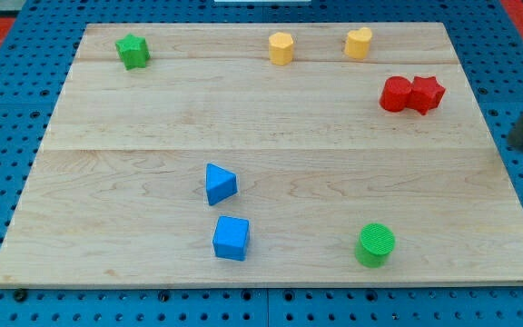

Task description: Move the blue cube slightly left

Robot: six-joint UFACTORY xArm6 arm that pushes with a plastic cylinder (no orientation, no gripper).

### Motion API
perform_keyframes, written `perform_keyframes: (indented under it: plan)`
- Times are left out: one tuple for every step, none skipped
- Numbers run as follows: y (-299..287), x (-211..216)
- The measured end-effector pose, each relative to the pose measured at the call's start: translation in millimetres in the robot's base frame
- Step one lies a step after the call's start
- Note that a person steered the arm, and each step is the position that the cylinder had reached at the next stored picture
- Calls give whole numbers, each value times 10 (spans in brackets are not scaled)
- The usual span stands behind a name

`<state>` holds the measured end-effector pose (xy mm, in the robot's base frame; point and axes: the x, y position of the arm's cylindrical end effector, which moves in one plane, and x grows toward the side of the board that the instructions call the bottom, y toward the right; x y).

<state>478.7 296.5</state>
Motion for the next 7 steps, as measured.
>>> perform_keyframes:
  plan:
    - [-1175,457]
    - [-1757,467]
    - [-2263,467]
    - [-2644,472]
    - [-2768,955]
    - [-3554,947]
    - [-3499,436]
